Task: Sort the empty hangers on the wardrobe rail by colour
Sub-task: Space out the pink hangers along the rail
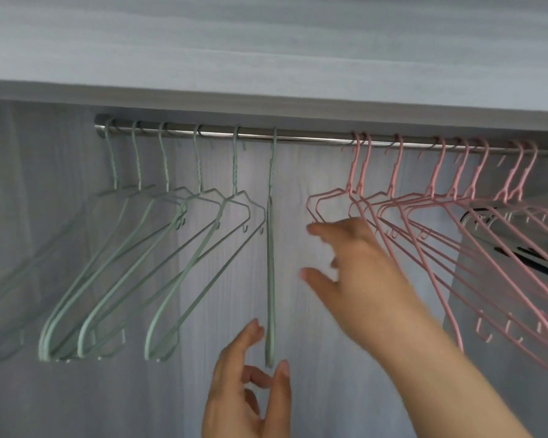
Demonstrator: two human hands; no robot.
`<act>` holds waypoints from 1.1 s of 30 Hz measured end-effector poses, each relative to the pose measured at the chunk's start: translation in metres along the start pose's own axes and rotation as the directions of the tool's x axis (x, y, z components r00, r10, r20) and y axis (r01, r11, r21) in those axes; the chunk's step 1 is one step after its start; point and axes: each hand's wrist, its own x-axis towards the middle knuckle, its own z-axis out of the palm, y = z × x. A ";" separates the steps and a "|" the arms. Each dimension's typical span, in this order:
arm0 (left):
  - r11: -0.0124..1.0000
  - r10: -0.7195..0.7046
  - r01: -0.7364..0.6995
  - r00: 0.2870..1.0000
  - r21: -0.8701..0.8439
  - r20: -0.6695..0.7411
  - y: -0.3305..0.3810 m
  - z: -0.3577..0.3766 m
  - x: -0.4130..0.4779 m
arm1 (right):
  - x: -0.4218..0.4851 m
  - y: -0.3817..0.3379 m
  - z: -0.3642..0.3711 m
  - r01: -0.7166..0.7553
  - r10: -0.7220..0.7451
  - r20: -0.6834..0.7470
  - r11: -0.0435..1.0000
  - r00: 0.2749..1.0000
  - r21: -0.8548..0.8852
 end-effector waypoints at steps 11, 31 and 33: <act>0.993 0.117 -0.103 0.944 -0.062 0.309 0.052 0.052 -0.027 | 0.008 0.060 -0.041 -0.241 0.244 0.007 0.961 0.970 -0.133; 0.999 -0.052 0.045 0.941 0.026 0.334 0.022 0.034 -0.010 | 0.014 0.021 0.013 -0.120 0.112 0.102 0.990 0.988 0.079; 0.997 -0.074 0.068 0.936 0.032 0.344 0.020 0.031 -0.009 | 0.015 0.019 0.015 -0.133 0.124 0.096 0.986 0.988 0.096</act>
